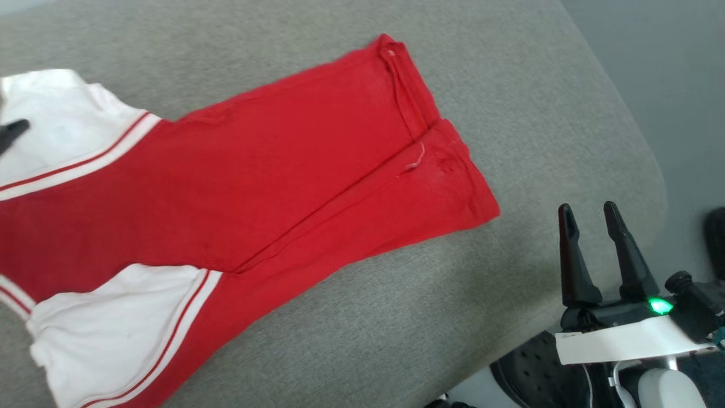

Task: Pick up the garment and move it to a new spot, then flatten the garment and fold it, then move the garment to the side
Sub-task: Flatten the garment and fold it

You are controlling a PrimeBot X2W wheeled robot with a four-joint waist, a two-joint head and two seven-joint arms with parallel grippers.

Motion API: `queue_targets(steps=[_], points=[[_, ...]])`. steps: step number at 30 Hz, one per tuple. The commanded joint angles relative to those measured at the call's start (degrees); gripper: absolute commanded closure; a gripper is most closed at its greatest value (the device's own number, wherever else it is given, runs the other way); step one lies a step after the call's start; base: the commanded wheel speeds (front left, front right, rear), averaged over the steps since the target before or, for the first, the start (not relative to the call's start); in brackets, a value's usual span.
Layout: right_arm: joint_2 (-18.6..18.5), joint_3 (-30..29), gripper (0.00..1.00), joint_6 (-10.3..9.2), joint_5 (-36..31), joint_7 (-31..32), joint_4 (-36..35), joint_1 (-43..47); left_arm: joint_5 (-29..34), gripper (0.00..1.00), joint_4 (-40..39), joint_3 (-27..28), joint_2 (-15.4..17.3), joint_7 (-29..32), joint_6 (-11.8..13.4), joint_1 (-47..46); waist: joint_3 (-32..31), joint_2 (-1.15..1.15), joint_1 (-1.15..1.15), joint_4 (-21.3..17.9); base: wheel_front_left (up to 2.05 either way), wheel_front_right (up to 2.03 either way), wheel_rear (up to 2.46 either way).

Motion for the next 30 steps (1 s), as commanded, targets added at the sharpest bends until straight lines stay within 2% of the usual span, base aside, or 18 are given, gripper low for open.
queue_targets(steps=[1,7,11,14,15,18,19,22,30], points=[[0.09,0.35,0.0,0.0,0.55,-0.5,0.23,0.31,1.13,0.0,1.13,-0.12,-0.1,1.3,0.14,-1.53,1.75,0.0,0.0,-1.63,0.0,0.0,0.0],[0.1,1.64,0.0,0.0,1.32,-1.21,1.36,-0.98,2.17,0.0,5.54,-1.42,-1.83,9.85,0.14,-6.81,3.77,0.0,0.0,-2.82,0.0,0.0,0.0],[0.08,2.98,0.0,0.0,0.77,-1.11,1.95,-2.39,3.02,0.0,6.87,-1.97,-2.59,12.41,0.14,-9.11,4.54,0.0,0.0,-3.11,0.0,0.0,0.0],[0.08,4.34,0.0,0.0,-0.1,-0.42,2.27,-4.86,3.31,0.87,7.54,-2.63,-2.91,14.25,0.14,-10.02,4.92,0.0,0.0,-3.33,0.0,0.0,0.0],[0.08,5.0,0.0,0.0,-0.57,0.26,2.38,-5.95,3.55,1.0,7.44,-2.91,-2.93,14.83,0.14,-10.32,5.05,0.0,0.0,-3.34,0.0,0.0,0.0],[0.08,9.08,0.0,0.0,-3.31,5.92,3.34,-12.31,3.32,1.0,6.34,-3.09,-3.18,15.42,0.14,-11.49,5.55,0.0,0.0,-3.11,0.0,0.0,0.0],[0.08,9.08,0.0,0.0,-3.31,5.92,3.34,-12.31,3.32,1.0,6.34,-3.09,-3.18,15.42,0.14,-11.49,5.55,0.0,0.0,-3.11,0.0,0.0,0.0],[0.06,10.84,0.0,-0.01,-4.5,11.96,5.15,-19.8,3.07,1.0,5.46,-3.33,-3.13,16.11,0.14,-12.35,6.29,0.0,0.0,-2.46,0.0,0.0,0.0],[-2.63,10.68,0.0,-0.01,2.08,31.28,19.31,-41.53,4.33,1.0,2.18,-2.87,-3.99,17.49,0.14,-17.86,10.81,0.0,0.0,1.62,0.0,0.0,0.0]])
